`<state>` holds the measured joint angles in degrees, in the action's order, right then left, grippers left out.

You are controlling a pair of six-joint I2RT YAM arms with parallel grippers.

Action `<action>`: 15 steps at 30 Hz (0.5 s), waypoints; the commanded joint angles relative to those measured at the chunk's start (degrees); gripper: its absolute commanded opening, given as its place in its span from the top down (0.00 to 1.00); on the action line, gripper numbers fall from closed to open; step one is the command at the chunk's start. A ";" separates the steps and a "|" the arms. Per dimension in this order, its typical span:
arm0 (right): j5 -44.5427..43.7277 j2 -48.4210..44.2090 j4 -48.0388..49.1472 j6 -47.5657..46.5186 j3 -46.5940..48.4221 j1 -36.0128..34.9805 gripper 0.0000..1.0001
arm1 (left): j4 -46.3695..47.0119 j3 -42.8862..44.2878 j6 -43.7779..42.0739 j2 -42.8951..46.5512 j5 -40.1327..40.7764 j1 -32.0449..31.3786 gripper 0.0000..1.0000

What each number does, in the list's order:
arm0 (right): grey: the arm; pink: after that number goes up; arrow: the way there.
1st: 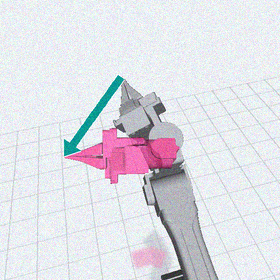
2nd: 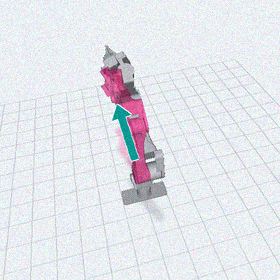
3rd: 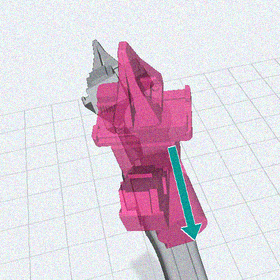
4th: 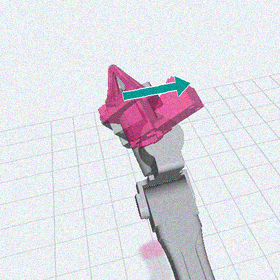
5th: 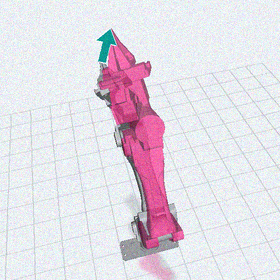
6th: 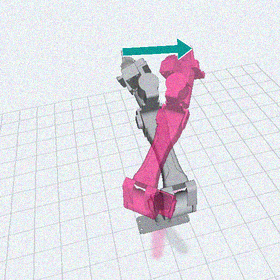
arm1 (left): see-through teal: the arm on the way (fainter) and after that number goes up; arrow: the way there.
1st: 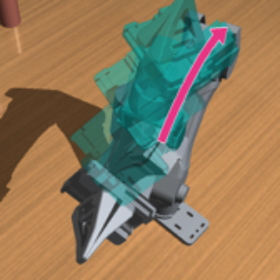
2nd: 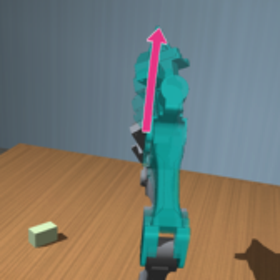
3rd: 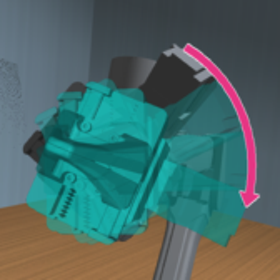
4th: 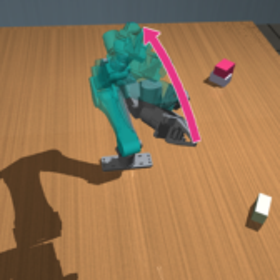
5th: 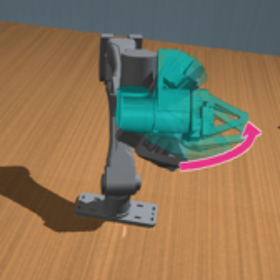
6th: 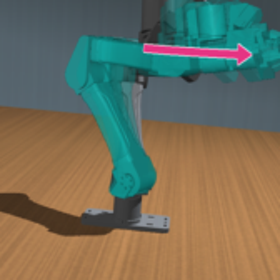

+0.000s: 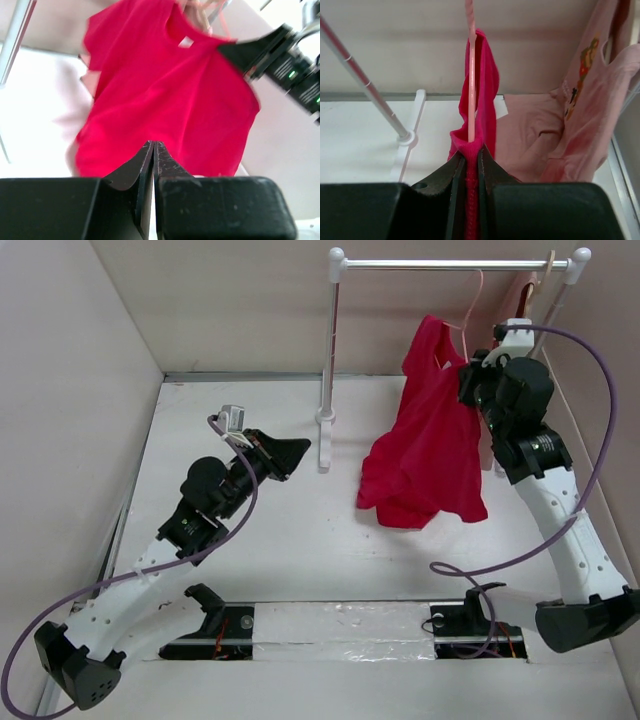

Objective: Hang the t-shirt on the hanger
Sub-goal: Place the hanger at the clothesline.

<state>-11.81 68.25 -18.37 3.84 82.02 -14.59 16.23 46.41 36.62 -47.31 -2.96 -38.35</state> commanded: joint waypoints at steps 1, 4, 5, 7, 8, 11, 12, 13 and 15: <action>-0.06 0.91 6.86 -0.94 6.03 2.63 1.00 | -0.49 -1.41 -0.67 0.90 -1.87 0.12 0.98; 1.70 4.87 6.33 -0.67 10.17 5.71 1.00 | -1.37 -2.64 -0.59 0.82 -2.22 0.12 0.95; 2.32 6.70 5.98 -0.67 11.14 6.32 1.00 | -1.90 -2.64 -1.02 0.90 -1.96 0.12 0.94; 2.76 8.65 5.63 -0.59 13.69 7.82 1.00 | -2.78 -3.08 -1.38 1.34 -1.00 0.12 0.94; 3.11 9.61 5.28 -0.41 14.22 8.34 1.00 | -2.78 -3.61 -1.46 2.30 0.22 0.12 0.94; 4.34 12.78 6.15 0.20 15.45 10.19 1.00 | -3.66 -3.09 -2.25 2.92 1.29 0.12 0.93; 4.86 14.09 6.68 0.64 15.63 10.80 1.00 | -3.92 -3.00 -2.60 3.01 1.29 0.12 0.93; 5.48 14.71 7.12 1.34 16.15 11.33 1.00 | -3.75 -2.91 -2.61 3.01 1.12 0.12 0.93; 7.67 15.51 9.48 1.79 15.89 12.56 1.00 | -3.49 -3.17 -2.61 2.84 0.85 0.12 0.92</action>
<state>-7.51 83.79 -16.47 4.56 94.70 -3.66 11.03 42.96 35.38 -45.47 -2.48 -38.35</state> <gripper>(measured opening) 0.153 0.075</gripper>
